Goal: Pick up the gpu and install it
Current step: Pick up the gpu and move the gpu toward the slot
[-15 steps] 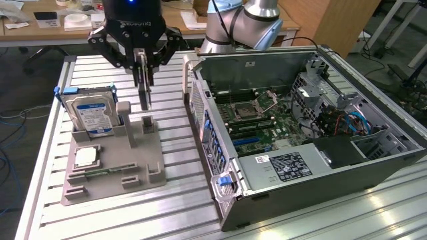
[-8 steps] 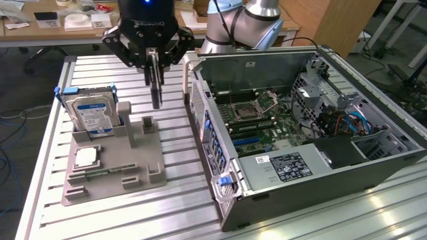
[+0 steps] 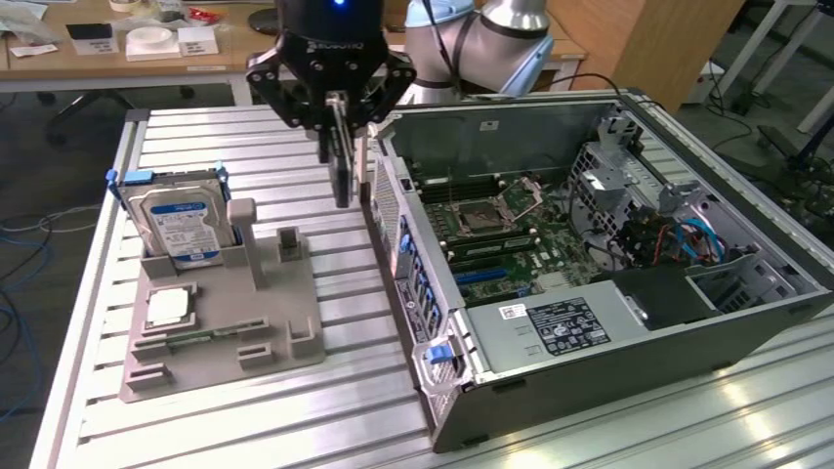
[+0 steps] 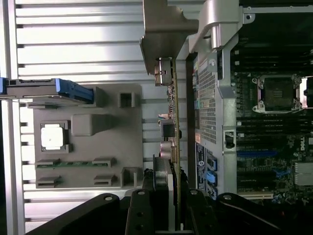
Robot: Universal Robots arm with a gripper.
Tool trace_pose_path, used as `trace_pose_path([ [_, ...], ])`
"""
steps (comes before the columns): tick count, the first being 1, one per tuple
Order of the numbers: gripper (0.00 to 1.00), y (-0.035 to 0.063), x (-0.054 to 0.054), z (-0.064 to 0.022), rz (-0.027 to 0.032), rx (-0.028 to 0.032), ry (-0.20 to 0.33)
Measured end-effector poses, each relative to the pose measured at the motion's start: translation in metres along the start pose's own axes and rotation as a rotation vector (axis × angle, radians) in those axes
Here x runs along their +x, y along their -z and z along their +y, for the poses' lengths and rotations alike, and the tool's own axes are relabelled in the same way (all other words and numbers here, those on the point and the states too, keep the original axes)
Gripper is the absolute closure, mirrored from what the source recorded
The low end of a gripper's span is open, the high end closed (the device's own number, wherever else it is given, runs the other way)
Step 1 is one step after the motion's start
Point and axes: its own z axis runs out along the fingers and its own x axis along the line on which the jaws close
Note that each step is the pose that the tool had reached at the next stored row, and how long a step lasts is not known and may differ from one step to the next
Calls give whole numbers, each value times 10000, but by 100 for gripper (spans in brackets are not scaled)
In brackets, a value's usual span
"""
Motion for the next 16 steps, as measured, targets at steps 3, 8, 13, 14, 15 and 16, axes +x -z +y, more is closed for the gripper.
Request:
trace_pose_path([
  [3, 72, 1, -122, 5, 2, -11, 3],
  [8, 72, 0, -330, 14, 2, -31, 2],
  [13, 72, 0, -540, 24, 3, -47, 2],
  [14, 72, 0, -583, 26, 3, -50, 0],
  [15, 72, 0, -626, 28, 3, -52, 1],
  [16, 72, 0, -670, 30, 3, -54, 1],
])
